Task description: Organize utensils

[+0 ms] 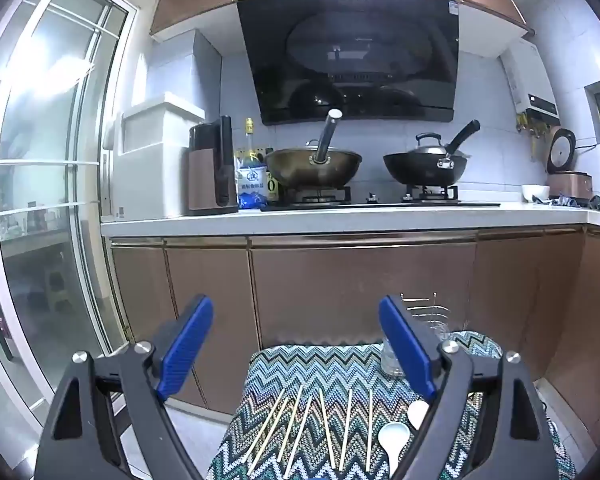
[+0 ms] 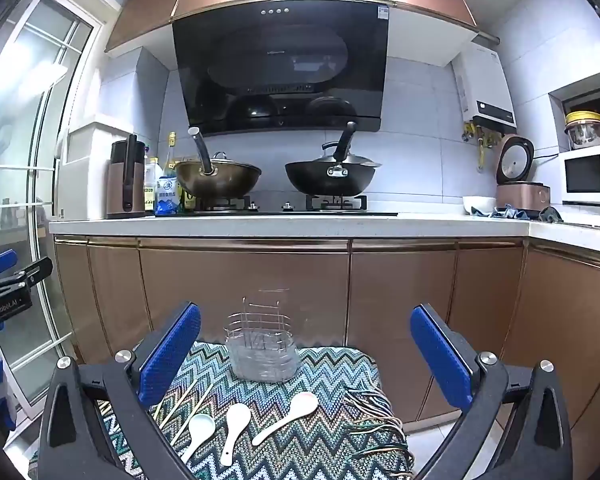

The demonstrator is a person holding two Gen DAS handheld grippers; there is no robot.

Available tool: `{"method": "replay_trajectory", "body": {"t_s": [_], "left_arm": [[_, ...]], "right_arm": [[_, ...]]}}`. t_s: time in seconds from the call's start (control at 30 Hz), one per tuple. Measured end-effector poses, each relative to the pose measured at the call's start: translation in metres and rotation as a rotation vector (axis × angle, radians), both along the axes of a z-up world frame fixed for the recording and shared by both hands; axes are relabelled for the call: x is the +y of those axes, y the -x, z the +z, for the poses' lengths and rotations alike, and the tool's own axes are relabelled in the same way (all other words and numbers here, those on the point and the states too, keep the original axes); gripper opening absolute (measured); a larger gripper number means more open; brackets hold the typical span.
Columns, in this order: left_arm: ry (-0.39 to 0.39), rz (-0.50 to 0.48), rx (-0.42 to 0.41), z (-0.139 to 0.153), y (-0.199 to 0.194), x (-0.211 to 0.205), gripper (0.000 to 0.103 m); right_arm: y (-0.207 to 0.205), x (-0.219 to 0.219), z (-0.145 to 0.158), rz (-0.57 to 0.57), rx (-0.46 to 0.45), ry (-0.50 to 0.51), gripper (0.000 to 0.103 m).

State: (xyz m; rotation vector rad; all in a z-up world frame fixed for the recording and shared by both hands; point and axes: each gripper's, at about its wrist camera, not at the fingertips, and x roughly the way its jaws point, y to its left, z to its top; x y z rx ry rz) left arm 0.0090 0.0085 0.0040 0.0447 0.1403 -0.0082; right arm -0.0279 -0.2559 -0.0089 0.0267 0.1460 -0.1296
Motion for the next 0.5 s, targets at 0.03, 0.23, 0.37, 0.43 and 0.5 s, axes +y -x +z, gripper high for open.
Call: {"method": "replay_trajectory", "body": {"t_s": [0.03, 0.23, 0.37, 0.43, 0.5], "left_arm": [[0.002, 0.0, 0.002, 0.0, 0.0, 0.001, 0.085], [0.02, 0.002, -0.012, 0.009, 0.003, 0.006, 0.085], [0.037, 0.019, -0.021, 0.014, 0.003, 0.008, 0.085], [0.059, 0.013, -0.028, 0.018, 0.003, 0.01, 0.085], [0.073, 0.029, -0.039, 0.023, 0.001, 0.012, 0.085]], "right_arm": [[0.0, -0.001, -0.001, 0.002, 0.0, -0.004, 0.103], [-0.001, -0.004, -0.003, 0.031, 0.02, -0.027, 0.103], [-0.001, -0.005, -0.003, 0.039, 0.026, -0.02, 0.103], [0.0, -0.007, -0.004, 0.043, 0.02, -0.016, 0.103], [-0.003, -0.011, -0.004, 0.045, 0.02, -0.017, 0.103]]}}
